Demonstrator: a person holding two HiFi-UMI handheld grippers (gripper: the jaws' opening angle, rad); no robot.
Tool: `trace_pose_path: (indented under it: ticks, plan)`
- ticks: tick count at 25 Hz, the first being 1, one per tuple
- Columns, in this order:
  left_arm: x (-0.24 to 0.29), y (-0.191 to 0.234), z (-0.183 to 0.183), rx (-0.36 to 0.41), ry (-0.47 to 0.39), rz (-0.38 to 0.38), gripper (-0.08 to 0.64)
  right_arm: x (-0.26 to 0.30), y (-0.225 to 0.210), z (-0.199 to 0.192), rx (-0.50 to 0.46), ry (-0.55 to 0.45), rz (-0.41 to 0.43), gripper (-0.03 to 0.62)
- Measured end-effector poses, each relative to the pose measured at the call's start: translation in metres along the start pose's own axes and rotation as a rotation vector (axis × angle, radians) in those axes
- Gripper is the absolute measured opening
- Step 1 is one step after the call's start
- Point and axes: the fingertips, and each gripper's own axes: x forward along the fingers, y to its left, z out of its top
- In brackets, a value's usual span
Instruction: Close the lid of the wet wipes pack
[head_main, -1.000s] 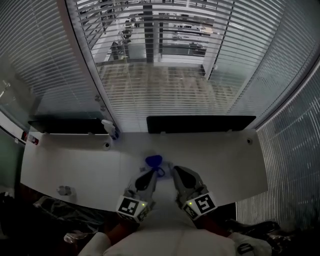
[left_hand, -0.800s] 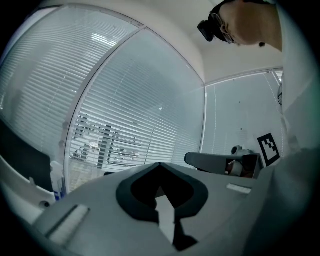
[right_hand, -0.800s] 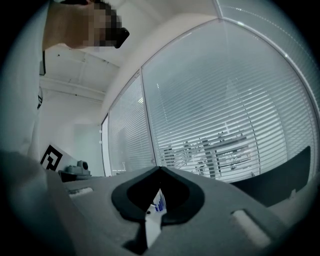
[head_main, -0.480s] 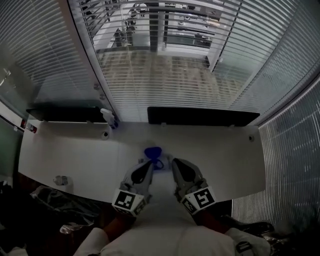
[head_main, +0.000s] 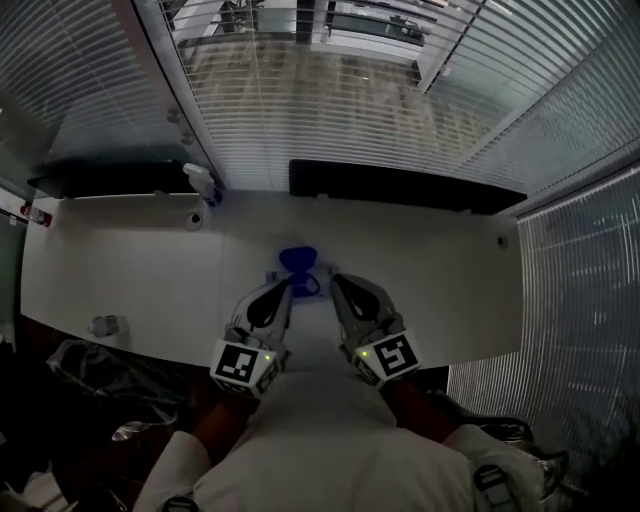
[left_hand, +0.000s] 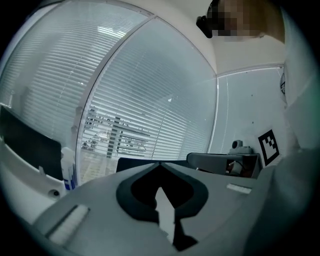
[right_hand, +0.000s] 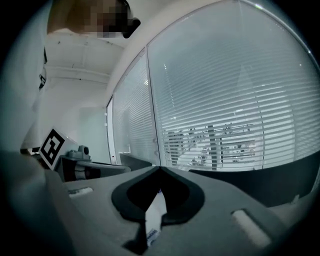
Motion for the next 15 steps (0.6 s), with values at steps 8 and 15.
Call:
trace_pose_path:
  ticks: [8, 15]
  plan:
    - [0.017, 0.028, -0.030, -0.009, 0.095, 0.017, 0.002, 0.041, -0.011, -0.044, -0.054, 0.097, 0.040, 0.002]
    - [0.023, 0.046, -0.063, -0.056, 0.180, 0.036, 0.002, 0.064, -0.017, -0.094, 0.003, 0.223, 0.062, 0.002]
